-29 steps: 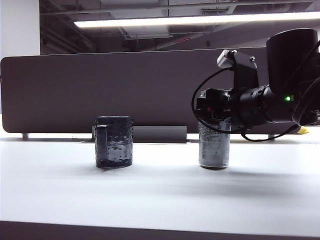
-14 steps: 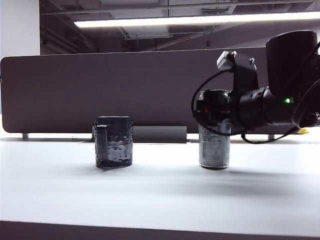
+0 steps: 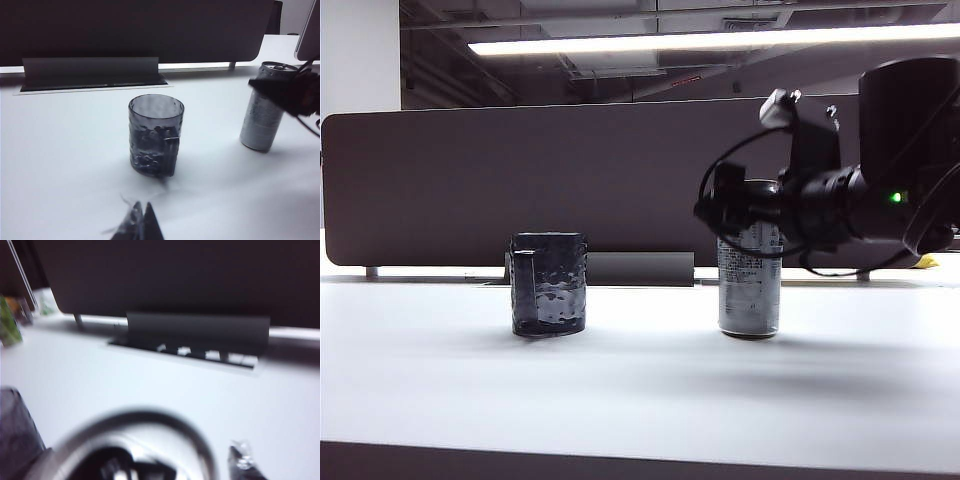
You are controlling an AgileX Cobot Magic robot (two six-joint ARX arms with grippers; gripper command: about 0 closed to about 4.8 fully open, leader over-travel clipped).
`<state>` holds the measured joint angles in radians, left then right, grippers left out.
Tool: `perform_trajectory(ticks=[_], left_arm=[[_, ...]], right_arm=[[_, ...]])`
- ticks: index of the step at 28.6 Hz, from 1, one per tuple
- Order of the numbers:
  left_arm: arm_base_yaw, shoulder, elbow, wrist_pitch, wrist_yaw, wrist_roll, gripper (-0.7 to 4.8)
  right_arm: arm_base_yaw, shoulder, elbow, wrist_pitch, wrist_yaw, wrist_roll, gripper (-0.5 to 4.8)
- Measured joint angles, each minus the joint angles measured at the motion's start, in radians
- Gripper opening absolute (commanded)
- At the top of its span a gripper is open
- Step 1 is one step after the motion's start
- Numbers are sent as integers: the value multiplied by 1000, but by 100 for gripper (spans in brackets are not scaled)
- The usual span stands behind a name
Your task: Pick up the metal can, pour some water into the cup, then place the can back on the table.
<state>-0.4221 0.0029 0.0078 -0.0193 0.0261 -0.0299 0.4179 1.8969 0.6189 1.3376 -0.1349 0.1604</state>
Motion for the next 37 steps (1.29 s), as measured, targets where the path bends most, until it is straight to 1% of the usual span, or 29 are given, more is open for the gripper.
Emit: perform_trajectory(ticks=[1, 3, 6, 10, 12, 14, 15, 16, 17, 18, 21, 23, 25, 29, 34, 35, 37], left_arm=[[15, 0, 0, 0, 3, 0, -5], [76, 0, 0, 0, 17, 0, -5], [201, 0, 0, 0, 40, 0, -5], [330, 0, 0, 0, 40, 0, -5], [367, 0, 0, 0, 33, 0, -5], [369, 0, 0, 0, 34, 0, -5], [366, 0, 0, 0, 34, 0, -5], [366, 0, 0, 0, 35, 0, -5], [366, 0, 0, 0, 36, 0, -5], [366, 0, 0, 0, 37, 0, -5], [366, 0, 0, 0, 37, 0, -5], [366, 0, 0, 0, 38, 0, -5], [366, 0, 0, 0, 38, 0, -5], [366, 0, 0, 0, 38, 0, -5], [366, 0, 0, 0, 38, 0, -5], [366, 0, 0, 0, 38, 0, -5], [366, 0, 0, 0, 38, 0, -5]], right_arm=[[0, -8, 0, 10, 0, 8, 479], [0, -32, 0, 35, 0, 20, 479], [0, -80, 0, 42, 2, 26, 479], [0, -180, 0, 35, 1, 32, 479], [0, -254, 0, 27, 0, 55, 479], [0, -331, 0, 21, -14, 72, 479], [0, -364, 0, 19, -27, 76, 408], [0, -418, 0, -7, -53, 78, 227], [0, -500, -1, -58, -93, 82, 81], [0, -570, -2, -94, -114, 82, -3], [0, -813, 2, -225, -128, 74, 0], [0, -945, 0, -390, -128, 71, 37], [0, -1065, 0, -523, -128, 71, 38], [0, -1168, 0, -615, -129, 70, 38], [0, -1278, 0, -621, -128, 70, 38], [0, -1287, 0, -621, -128, 59, 38], [-1, -1311, 0, -621, -128, -13, 38]])
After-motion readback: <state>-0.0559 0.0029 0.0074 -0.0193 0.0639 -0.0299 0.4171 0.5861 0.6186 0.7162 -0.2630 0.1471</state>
